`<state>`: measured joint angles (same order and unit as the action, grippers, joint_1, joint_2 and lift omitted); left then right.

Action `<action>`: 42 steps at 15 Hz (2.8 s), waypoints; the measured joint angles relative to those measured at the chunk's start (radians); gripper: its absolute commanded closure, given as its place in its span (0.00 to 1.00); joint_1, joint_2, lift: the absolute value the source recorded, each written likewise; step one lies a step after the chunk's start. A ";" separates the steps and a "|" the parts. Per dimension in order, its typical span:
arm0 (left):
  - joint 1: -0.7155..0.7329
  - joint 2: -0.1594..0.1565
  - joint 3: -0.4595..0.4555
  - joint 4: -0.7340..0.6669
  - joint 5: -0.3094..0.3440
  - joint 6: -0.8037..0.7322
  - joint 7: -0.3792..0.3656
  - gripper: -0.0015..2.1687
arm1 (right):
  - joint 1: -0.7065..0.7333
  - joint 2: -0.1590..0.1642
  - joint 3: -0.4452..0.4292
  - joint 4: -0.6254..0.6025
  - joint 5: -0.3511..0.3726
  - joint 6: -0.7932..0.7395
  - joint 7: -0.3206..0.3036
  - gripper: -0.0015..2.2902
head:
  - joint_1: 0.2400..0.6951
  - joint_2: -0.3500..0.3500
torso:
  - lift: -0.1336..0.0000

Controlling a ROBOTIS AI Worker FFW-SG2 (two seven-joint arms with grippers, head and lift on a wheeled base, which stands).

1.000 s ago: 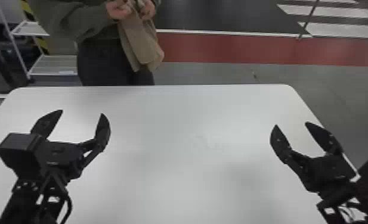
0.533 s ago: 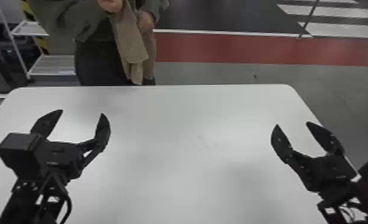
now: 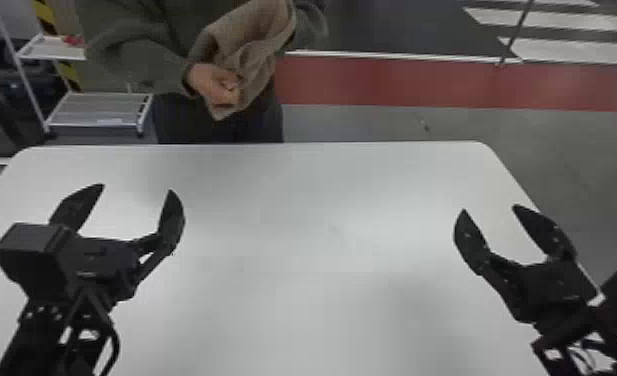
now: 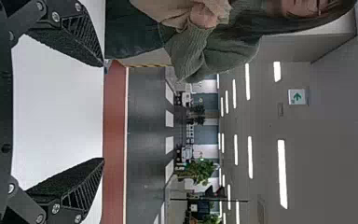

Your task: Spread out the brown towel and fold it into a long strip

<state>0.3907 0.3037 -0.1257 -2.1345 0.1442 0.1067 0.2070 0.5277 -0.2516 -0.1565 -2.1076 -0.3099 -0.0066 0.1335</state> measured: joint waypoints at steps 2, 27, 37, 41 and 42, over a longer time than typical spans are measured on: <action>0.000 0.000 0.000 0.000 0.000 0.000 0.000 0.04 | 0.000 0.000 0.000 0.000 0.000 -0.001 0.000 0.08 | 1.00 0.37 | 0.07; 0.002 0.000 0.000 -0.008 -0.002 0.006 0.000 0.04 | 0.004 -0.003 -0.002 -0.003 0.000 0.001 0.005 0.09 | 1.00 0.37 | 0.07; 0.007 0.002 0.006 -0.014 -0.002 0.012 0.000 0.04 | 0.006 -0.003 -0.003 -0.010 0.000 0.015 0.005 0.09 | 1.00 0.38 | 0.07; 0.006 0.002 0.007 -0.012 -0.003 0.014 0.000 0.04 | 0.006 -0.004 -0.008 -0.015 0.000 0.035 0.005 0.09 | 1.00 0.38 | 0.07; 0.006 0.002 0.007 -0.012 -0.003 0.014 0.000 0.04 | 0.006 -0.004 -0.009 -0.016 0.000 0.038 0.005 0.09 | 1.00 0.38 | 0.07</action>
<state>0.3965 0.3052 -0.1183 -2.1469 0.1411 0.1207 0.2071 0.5338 -0.2560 -0.1653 -2.1239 -0.3099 0.0314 0.1381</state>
